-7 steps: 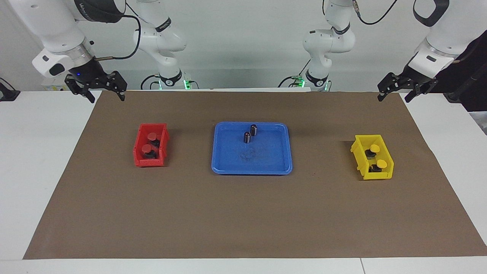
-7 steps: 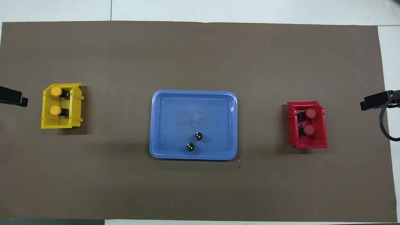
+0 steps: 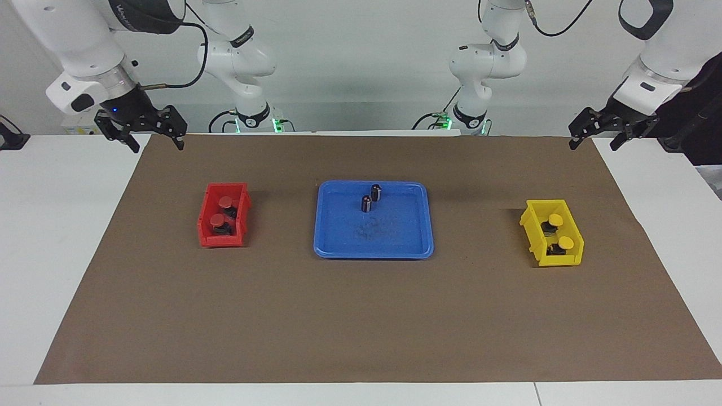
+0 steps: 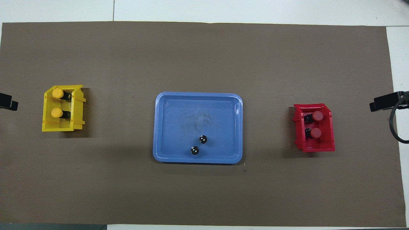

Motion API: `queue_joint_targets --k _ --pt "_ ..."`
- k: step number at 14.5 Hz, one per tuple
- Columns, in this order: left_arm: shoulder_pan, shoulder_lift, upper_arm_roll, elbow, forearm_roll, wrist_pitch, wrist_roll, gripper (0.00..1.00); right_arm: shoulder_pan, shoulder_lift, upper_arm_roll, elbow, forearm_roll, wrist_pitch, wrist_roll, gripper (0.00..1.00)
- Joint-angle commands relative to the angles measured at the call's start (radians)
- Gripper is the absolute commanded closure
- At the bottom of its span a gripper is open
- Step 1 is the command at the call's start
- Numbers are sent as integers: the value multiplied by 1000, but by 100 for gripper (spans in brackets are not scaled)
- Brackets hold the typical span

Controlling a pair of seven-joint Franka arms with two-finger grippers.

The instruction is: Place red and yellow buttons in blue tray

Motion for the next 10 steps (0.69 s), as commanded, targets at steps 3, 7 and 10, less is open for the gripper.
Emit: queue_joint_targets --k 3,7,10 --pt "3 -20 -1 -21 12 3 17 0 -9 -13 15 -22 -9 17 6 0" --pt "6 -22 -1 -24 12 28 17 0 -7 -51 16 -130 -12 122 10 1" --pt "12 -20 -1 -16 12 31 14 0 -6 -91 16 -327 -11 334 12 18"
